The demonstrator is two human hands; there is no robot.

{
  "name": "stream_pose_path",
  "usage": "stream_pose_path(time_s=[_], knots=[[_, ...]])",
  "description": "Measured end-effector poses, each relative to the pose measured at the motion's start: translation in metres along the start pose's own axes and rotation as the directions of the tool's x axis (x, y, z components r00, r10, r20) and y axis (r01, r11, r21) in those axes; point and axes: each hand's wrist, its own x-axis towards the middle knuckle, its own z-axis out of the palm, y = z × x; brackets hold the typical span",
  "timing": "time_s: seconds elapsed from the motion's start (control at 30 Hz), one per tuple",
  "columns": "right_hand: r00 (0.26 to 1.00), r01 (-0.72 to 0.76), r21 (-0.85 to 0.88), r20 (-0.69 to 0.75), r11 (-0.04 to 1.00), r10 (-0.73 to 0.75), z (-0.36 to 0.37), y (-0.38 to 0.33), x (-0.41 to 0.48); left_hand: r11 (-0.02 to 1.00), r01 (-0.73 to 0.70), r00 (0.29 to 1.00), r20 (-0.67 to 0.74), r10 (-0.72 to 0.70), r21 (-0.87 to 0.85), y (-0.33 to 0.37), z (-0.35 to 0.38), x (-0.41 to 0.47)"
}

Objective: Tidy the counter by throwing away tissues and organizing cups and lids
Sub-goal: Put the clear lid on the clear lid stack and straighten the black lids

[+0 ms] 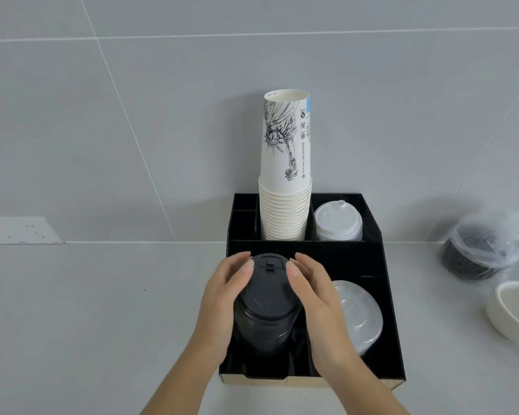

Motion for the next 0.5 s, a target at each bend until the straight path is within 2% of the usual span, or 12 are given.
stream_pose_path(time_s=[0.23, 0.37, 0.5], knots=[[0.992, -0.115, 0.121, -0.033, 0.986, 0.120, 0.015, 0.012, -0.001, 0.993, 0.071, 0.997, -0.021, -0.073, -0.095, -0.011, 0.011, -0.009], [0.990, -0.125, 0.090, -0.048, 0.988, 0.130, 0.022, 0.012, 0.005, 0.977, 0.101, 0.984, -0.127, -0.126, -0.188, -0.016, 0.017, -0.008], [0.986, -0.168, 0.054, -0.012, 0.984, 0.169, 0.025, 0.004, 0.016, 0.927, 0.126, 0.956, -0.207, -0.208, -0.352, -0.021, 0.019, -0.005]])
